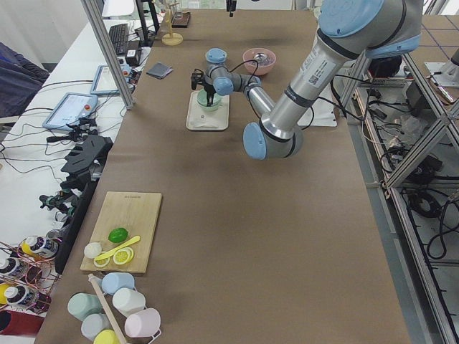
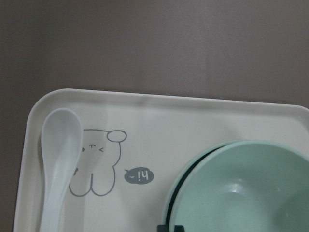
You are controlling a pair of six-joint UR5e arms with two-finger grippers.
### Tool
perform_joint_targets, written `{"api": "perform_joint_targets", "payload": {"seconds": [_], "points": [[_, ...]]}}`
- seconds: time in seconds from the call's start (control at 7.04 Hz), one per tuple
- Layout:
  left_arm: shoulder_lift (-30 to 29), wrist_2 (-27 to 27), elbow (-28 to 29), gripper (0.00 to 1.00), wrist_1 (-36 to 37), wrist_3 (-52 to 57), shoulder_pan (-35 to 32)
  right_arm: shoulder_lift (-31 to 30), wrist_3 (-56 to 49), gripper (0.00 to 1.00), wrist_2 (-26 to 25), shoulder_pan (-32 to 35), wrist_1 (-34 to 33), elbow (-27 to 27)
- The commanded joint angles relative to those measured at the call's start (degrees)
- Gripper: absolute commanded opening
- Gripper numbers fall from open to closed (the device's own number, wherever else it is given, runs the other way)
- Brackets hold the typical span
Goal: Stack green bowls together
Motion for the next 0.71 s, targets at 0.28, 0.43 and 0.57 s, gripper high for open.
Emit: {"api": "perform_joint_targets", "payload": {"seconds": [0.28,0.43,0.57], "points": [[0.2,1.3,-0.2,0.97,-1.1,0.5,0.5,0.0,0.0,1.00,0.1,0.0,0.0,-0.1],[0.2,1.3,-0.6,0.98,-1.1,0.5,0.5,0.0,0.0,1.00,0.0,0.0,0.0,0.0],[0.4,1.1,-1.8,0.98,-1.3,0.5,0.2,0.0,0.0,1.00,0.1,0.0,0.0,0.0]]}}
